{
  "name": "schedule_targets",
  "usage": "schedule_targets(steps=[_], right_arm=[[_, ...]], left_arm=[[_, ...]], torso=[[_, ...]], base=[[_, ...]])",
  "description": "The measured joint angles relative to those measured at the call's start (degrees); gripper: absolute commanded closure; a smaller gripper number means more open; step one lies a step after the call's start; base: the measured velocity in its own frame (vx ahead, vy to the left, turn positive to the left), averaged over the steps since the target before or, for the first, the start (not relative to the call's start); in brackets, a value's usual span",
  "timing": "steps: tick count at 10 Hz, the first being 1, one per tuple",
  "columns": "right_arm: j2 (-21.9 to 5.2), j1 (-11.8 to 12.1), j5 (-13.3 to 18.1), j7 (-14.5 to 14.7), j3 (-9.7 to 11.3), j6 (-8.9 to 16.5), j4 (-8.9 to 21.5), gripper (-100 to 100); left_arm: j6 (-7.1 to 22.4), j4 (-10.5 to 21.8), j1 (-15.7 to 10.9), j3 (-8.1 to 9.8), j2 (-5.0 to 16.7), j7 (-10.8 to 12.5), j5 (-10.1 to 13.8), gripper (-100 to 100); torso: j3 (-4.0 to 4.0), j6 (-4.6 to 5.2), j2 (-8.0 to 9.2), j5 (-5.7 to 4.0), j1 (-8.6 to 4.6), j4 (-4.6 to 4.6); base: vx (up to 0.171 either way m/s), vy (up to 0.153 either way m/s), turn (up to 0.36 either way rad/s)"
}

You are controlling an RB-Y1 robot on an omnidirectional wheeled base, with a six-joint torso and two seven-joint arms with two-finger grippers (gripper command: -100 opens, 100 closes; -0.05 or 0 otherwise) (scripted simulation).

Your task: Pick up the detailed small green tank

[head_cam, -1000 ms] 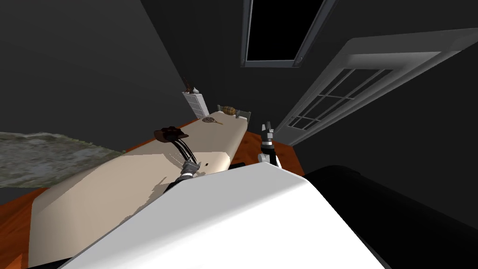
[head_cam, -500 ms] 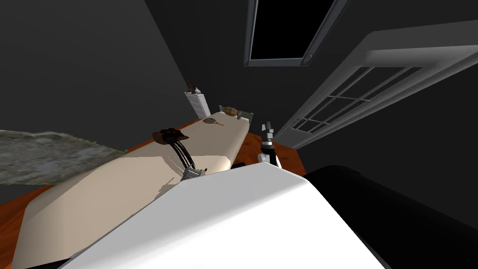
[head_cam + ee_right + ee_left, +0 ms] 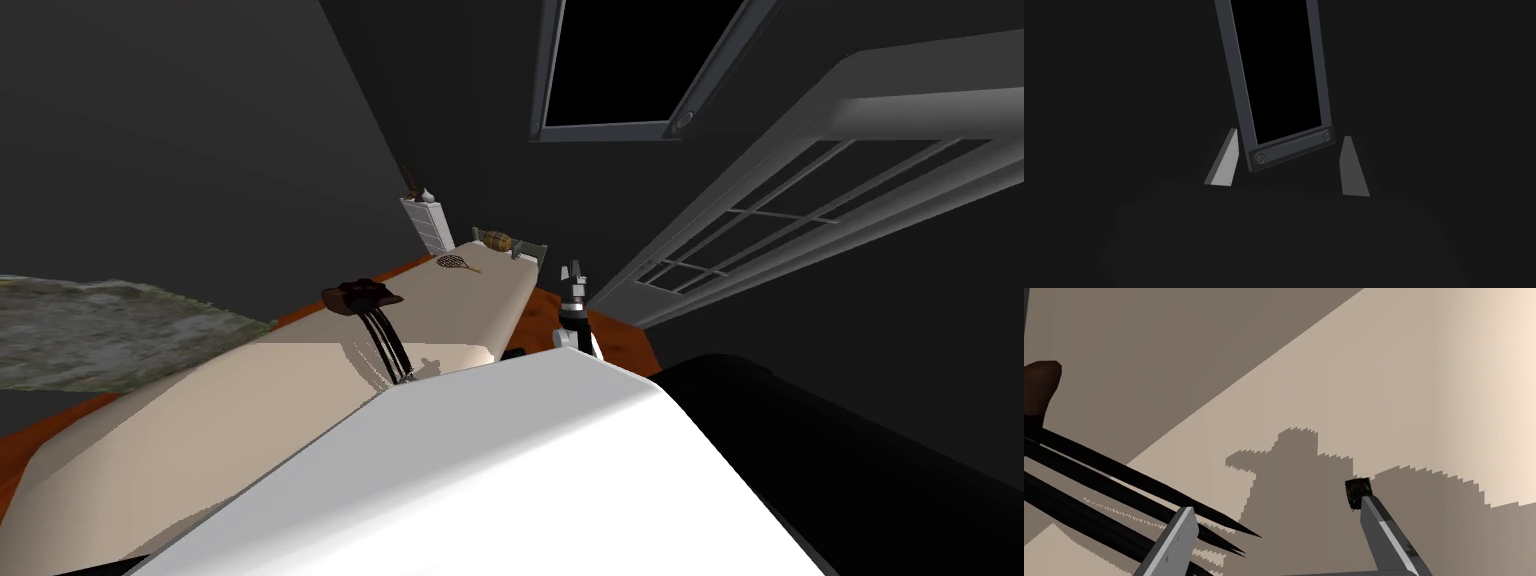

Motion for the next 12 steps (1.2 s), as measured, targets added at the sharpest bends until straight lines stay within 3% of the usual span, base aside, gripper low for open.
schedule_targets(steps=[8,10,11,12], right_arm=[[0.00,0.00,0.00,0.00,0.00,0.00,0.00,0],[0.00,-0.02,0.00,0.00,0.00,0.00,0.00,0],[0.00,-0.03,0.00,0.00,0.00,0.00,0.00,0],[0.00,-0.03,0.00,0.00,0.00,0.00,0.00,0]], left_arm=[[9.47,4.98,4.34,0.62,3.12,5.45,7.75,-100],[11.06,5.66,5.59,0.82,4.49,6.30,9.88,-100],[11.32,5.63,5.64,0.85,4.53,6.44,9.94,0],[11.30,5.64,5.63,0.84,4.53,6.43,9.93,-100]], torso=[[0.05,0.01,0.10,0.02,0.14,0.02],[0.24,0.01,0.21,0.01,0.09,0.08],[0.34,0.03,0.26,0.01,0.14,0.13],[0.36,0.03,0.31,0.03,0.19,0.13]], base=[[0.128,-0.017,0.054],[0.045,-0.023,0.029],[0.000,0.000,0.000],[0.000,0.000,0.000]])
